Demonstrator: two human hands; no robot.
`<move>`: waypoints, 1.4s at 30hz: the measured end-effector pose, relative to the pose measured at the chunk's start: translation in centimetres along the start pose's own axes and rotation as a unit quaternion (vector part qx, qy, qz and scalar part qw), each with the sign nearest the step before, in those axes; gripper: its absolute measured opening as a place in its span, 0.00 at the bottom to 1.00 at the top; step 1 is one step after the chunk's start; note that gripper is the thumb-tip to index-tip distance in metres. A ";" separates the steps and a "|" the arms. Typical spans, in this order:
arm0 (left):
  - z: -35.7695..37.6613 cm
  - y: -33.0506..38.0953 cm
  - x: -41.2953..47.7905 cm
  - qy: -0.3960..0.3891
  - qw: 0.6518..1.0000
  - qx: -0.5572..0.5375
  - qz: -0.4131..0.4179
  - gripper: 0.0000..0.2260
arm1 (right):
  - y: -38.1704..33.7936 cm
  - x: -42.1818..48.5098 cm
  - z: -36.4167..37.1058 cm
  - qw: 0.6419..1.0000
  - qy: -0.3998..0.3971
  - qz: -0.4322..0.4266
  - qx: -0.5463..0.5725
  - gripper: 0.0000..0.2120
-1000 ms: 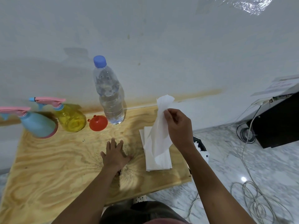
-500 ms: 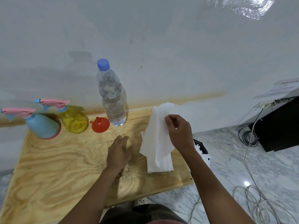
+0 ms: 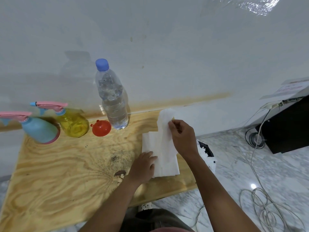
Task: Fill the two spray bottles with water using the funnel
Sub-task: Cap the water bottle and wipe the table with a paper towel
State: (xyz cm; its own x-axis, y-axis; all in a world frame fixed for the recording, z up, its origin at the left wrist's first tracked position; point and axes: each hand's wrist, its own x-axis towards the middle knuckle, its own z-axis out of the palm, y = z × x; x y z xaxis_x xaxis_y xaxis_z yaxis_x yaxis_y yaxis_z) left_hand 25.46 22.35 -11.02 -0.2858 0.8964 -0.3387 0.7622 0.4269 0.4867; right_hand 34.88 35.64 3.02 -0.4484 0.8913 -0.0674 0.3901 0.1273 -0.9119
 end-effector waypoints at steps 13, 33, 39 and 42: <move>-4.1 1.1 -0.3 0.109 0.918 -0.365 -0.107 0.14 | -3.2 0.3 -1.5 0.997 -0.028 -0.043 0.054 0.08; -15.5 -7.3 -13.7 0.206 0.686 -0.665 -0.210 0.10 | -5.1 -5.3 16.0 0.942 -0.311 -0.118 -0.049 0.03; -14.7 -15.7 -18.5 0.320 0.775 -0.473 -0.272 0.06 | -4.3 -6.6 24.4 0.939 -0.328 -0.082 -0.062 0.11; -13.2 -21.4 -20.1 0.272 0.832 -0.356 -0.327 0.21 | -3.6 -6.9 28.5 0.921 -0.362 -0.080 -0.118 0.15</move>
State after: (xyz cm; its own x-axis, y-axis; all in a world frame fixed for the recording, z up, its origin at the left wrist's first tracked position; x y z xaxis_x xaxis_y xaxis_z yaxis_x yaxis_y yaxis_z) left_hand 7.27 -3.23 -3.96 -0.8729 0.2822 -0.3981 -0.1419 0.6338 0.7604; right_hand 13.68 16.63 -4.76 -0.9010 0.3393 -0.2704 0.3980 0.3984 -0.8264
